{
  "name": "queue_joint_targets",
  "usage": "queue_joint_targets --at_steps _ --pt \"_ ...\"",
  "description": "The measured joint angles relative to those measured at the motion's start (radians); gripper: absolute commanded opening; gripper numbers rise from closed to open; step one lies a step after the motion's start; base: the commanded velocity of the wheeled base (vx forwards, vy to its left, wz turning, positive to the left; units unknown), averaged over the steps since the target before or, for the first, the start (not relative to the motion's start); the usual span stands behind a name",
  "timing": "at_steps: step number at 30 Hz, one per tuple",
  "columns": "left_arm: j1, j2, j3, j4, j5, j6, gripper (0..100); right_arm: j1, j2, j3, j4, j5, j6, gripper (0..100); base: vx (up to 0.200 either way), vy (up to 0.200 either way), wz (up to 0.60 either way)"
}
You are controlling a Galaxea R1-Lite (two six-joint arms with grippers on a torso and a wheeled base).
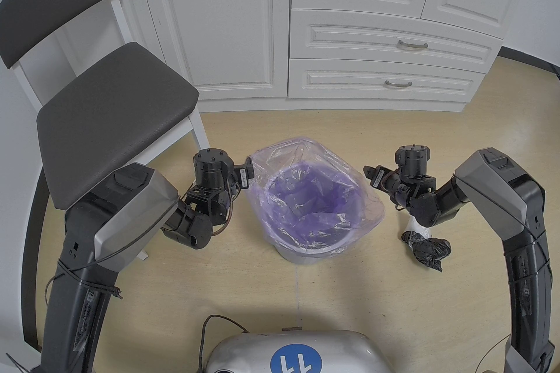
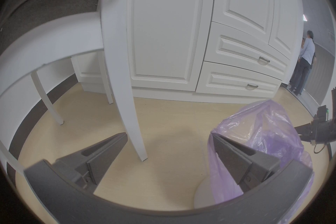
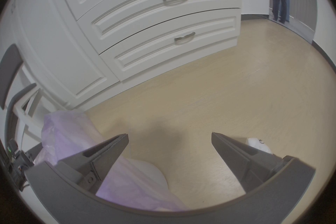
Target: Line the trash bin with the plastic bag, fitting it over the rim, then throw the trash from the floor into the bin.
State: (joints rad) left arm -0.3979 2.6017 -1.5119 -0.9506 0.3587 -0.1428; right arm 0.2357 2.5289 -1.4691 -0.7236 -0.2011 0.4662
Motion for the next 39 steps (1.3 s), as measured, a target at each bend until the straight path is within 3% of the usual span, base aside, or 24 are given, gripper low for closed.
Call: queue_joint_targets --at_steps 7,18,33,39 --pt "0.023 0.086 -0.103 0.033 0.004 -0.002 100 -0.005 0.094 -0.077 0.005 -0.001 0.039 100 0.0 0.0 0.0" --pt "0.046 0.136 -0.123 0.18 0.009 -0.002 100 -0.009 0.151 -0.092 0.006 0.004 0.039 100 0.0 0.0 0.0" --pt "0.043 0.079 0.029 0.224 -0.002 0.008 100 -0.022 0.119 -0.072 0.025 0.01 0.036 100 0.0 0.0 0.0" --pt "0.043 0.012 0.083 0.223 -0.013 0.009 100 -0.032 -0.01 0.019 0.098 0.013 -0.023 100 0.0 0.0 0.0"
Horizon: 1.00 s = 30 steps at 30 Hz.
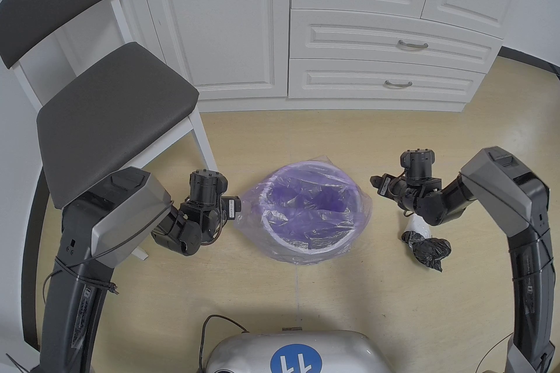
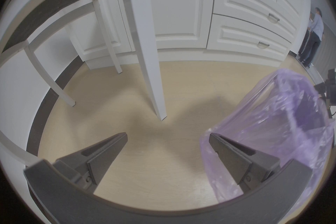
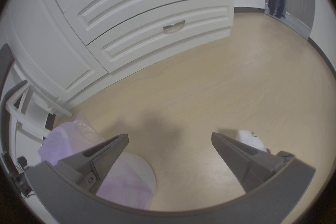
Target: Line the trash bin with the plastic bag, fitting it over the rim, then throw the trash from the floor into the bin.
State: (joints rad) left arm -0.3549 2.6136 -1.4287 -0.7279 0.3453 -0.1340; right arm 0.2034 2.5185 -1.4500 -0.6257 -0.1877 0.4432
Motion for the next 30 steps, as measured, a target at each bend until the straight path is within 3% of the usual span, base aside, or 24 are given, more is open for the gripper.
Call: queue_joint_targets --at_steps 6,9,15,18,24,30 --pt "-0.001 -0.07 0.075 0.0 -0.035 0.012 100 0.003 -0.143 0.183 0.083 0.074 -0.129 100 0.0 0.0 0.0" --pt "-0.001 -0.094 0.103 -0.006 -0.049 0.026 100 0.023 -0.179 0.243 0.083 0.103 -0.152 100 0.0 0.0 0.0" --pt "-0.002 -0.123 0.129 -0.01 -0.059 0.037 100 0.101 -0.187 0.253 -0.002 0.117 -0.039 100 0.0 0.0 0.0" --pt "-0.003 -0.13 0.134 -0.012 -0.061 0.039 100 0.133 -0.165 0.216 -0.014 0.088 -0.005 100 0.0 0.0 0.0" --pt "-0.006 -0.134 0.138 -0.013 -0.062 0.039 100 0.156 -0.127 0.183 0.026 0.057 0.003 100 0.0 0.0 0.0" --pt "-0.008 -0.136 0.139 -0.013 -0.061 0.039 100 0.161 -0.164 0.209 0.187 0.082 -0.029 100 0.0 0.0 0.0"
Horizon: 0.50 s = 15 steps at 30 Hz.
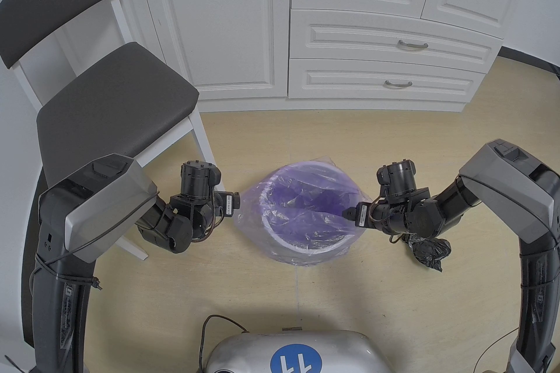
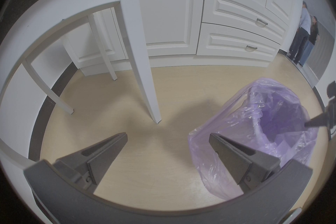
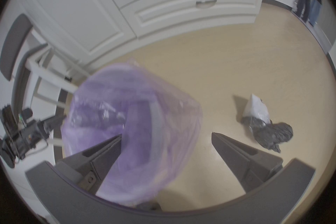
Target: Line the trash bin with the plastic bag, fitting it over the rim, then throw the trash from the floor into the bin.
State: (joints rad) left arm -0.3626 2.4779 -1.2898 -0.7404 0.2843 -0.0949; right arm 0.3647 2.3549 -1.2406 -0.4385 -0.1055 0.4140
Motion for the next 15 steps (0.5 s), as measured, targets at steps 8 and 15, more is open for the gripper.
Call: queue_joint_targets --at_steps 8,15 --pt "-0.002 0.0 0.003 -0.001 0.001 -0.001 100 0.007 -0.085 0.16 0.107 0.142 -0.259 100 0.0 0.0 0.0" --pt "-0.007 0.002 0.01 0.0 0.001 0.0 100 0.019 -0.09 0.241 0.123 0.174 -0.317 100 0.0 0.0 0.0"
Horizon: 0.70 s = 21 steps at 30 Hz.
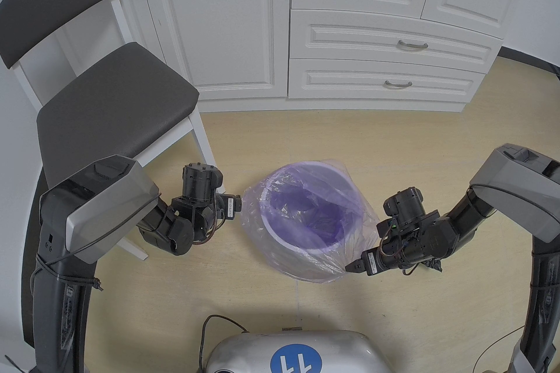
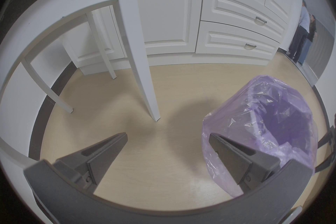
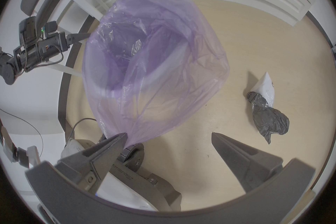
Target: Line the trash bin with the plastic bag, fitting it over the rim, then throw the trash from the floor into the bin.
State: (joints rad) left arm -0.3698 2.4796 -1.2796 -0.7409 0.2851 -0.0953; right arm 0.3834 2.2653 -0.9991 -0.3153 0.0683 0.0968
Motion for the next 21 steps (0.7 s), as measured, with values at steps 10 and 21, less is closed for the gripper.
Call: queue_joint_targets --at_steps 10,21 --pt "-0.016 0.015 0.003 -0.049 0.0 -0.002 100 0.005 0.124 -0.118 -0.004 -0.078 0.108 100 0.0 0.0 0.0" --pt "-0.063 0.028 0.005 -0.102 0.004 -0.043 100 0.102 0.238 -0.215 -0.103 -0.174 0.25 100 0.0 0.0 0.0"
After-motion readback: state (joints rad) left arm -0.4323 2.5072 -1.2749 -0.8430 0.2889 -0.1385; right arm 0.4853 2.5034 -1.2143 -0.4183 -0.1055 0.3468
